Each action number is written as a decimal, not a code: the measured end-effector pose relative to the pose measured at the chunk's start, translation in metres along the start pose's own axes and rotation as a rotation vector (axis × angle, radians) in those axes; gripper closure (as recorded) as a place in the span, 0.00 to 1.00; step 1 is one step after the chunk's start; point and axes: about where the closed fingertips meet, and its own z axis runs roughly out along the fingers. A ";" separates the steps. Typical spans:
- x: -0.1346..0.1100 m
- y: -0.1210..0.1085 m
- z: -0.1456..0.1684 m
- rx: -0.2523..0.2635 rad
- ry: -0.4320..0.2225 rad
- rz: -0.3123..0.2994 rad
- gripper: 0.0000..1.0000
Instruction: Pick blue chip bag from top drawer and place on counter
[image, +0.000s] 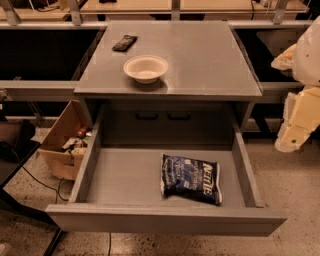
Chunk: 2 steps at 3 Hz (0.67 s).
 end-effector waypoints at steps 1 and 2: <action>0.000 0.000 0.000 0.000 0.000 0.000 0.00; -0.004 -0.010 -0.016 0.038 0.035 -0.016 0.00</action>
Offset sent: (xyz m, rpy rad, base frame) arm 0.0149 -0.0047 0.0447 -0.1259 -0.0498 -0.0026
